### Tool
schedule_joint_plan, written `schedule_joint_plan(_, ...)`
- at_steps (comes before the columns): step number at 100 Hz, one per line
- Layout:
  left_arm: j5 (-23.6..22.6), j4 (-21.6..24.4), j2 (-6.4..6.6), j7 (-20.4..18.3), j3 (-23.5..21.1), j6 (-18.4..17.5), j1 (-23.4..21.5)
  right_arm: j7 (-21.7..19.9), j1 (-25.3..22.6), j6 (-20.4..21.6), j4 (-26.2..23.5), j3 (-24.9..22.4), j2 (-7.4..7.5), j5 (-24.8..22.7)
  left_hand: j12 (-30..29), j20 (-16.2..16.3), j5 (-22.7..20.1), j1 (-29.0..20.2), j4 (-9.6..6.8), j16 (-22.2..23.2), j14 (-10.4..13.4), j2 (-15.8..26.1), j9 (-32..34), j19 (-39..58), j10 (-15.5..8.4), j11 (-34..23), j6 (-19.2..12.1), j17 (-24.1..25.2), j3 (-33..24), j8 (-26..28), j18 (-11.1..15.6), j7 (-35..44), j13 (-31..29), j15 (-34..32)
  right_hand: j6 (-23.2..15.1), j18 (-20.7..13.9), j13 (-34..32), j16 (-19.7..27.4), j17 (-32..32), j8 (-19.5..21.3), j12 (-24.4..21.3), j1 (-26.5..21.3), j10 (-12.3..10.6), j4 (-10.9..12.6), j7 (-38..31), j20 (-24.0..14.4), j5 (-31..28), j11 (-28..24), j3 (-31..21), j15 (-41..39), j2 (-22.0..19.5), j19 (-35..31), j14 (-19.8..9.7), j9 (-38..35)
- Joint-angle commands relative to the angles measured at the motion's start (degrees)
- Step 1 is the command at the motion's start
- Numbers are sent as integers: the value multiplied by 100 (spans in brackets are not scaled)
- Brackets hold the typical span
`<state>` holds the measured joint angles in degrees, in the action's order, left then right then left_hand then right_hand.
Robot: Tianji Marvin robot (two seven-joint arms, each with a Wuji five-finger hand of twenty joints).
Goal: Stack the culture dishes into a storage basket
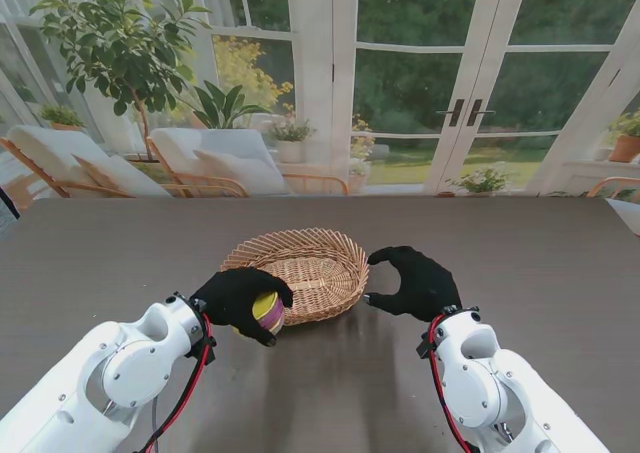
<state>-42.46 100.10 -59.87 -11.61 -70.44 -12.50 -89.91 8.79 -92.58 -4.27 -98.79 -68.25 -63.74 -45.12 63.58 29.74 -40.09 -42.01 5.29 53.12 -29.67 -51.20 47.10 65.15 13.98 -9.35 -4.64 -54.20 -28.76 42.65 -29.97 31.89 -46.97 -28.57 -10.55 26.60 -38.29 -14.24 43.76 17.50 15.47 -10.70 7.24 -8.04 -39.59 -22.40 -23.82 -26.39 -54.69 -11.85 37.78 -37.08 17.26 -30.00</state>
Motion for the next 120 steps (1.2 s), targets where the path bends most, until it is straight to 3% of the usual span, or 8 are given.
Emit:
schedule_joint_plan(1,46,-78,0,-177,29,23,211,-96,12,-14,25,-2,-10,11,345,57,-656,-2325,-93,117,1316,1368,1187,465,-144,-427,850,-3,-1209,336,1697,2032,-818,-798,-121,236,127,-56,-2791,35,-8,-63,142,-136,-15,-153,-2,-5,-516,77,212,169,99,229)
schedule_joint_plan(43,340,-1027,-10,-378,597,31,1480,-182,0,-33,25,-97,1,31,349,73,-677,-2353,-102,124,1308,1442,1186,424,-140,-424,851,39,-1181,351,1652,2021,-801,-816,-133,250,133,-56,-2805,35,-9,-72,150,-135,-11,-156,6,-5,-511,79,208,188,91,229)
schedule_joint_plan(77,510,-1927,-82,-269,1125,110,2370,-236,-2,-50,32,-151,9,33,344,88,-709,-2377,-107,116,1288,1488,1198,382,-131,-422,857,80,-1143,351,1543,2030,-784,-835,-124,252,131,-58,-2807,38,-8,-70,149,-137,-15,-162,5,-8,-518,77,210,197,100,228)
schedule_joint_plan(120,876,-3239,-308,140,2277,168,3438,-278,17,-50,86,-196,16,45,328,104,-709,-2392,-111,96,1262,1528,1186,356,-111,-405,866,105,-1128,341,1517,2029,-754,-838,-122,245,138,-57,-2809,39,-6,-73,149,-136,-21,-168,17,-12,-518,76,198,208,98,231)
